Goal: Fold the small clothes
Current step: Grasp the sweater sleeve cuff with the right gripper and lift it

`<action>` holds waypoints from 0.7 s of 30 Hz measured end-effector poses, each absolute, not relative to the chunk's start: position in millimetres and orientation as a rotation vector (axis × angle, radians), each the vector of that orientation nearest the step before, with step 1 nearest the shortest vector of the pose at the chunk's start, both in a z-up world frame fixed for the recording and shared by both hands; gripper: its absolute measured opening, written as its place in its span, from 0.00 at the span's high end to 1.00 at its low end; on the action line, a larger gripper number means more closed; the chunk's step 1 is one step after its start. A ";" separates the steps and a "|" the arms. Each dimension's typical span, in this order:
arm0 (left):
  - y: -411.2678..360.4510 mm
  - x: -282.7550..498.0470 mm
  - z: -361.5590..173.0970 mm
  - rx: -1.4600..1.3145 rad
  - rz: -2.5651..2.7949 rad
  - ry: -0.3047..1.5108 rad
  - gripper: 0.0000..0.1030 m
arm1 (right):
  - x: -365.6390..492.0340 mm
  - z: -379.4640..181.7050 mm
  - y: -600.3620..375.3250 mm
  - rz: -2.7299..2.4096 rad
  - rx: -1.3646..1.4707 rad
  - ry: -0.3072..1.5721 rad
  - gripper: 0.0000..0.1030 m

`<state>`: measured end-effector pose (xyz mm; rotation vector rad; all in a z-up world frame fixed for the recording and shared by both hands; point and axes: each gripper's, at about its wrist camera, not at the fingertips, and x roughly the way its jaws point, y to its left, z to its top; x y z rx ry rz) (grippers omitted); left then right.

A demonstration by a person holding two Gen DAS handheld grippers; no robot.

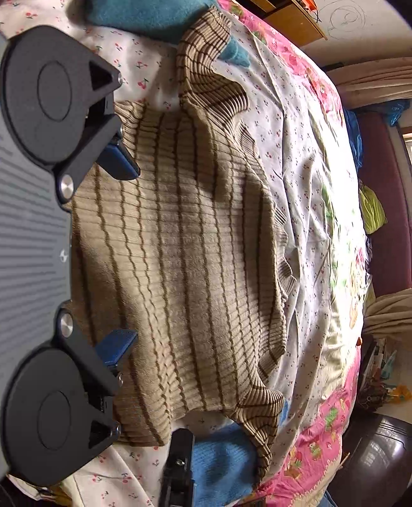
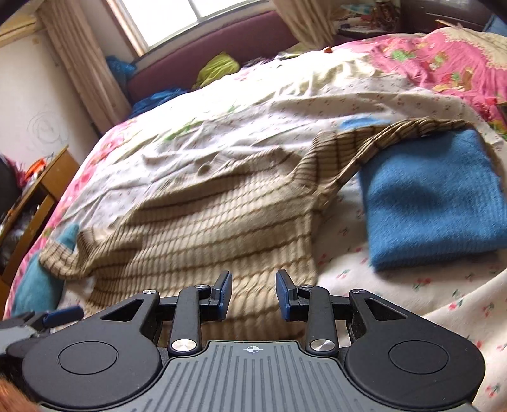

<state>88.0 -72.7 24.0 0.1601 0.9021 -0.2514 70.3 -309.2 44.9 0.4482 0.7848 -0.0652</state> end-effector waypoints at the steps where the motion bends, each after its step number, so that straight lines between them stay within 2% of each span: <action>1: -80.2 93.1 24.8 0.162 -0.264 0.893 0.00 | 74.4 47.4 -325.5 -0.099 0.468 0.758 0.71; 9: -154.1 133.2 26.6 0.171 -0.378 0.843 0.00 | 106.1 43.2 -440.4 -0.327 0.599 0.667 0.69; 14: -196.2 154.8 20.1 0.186 -0.433 0.827 0.00 | 125.6 33.2 -482.5 -0.363 0.665 0.656 0.68; 21: -234.6 172.4 6.5 0.199 -0.489 0.832 0.00 | 152.8 4.1 -529.7 -0.362 0.907 0.648 0.66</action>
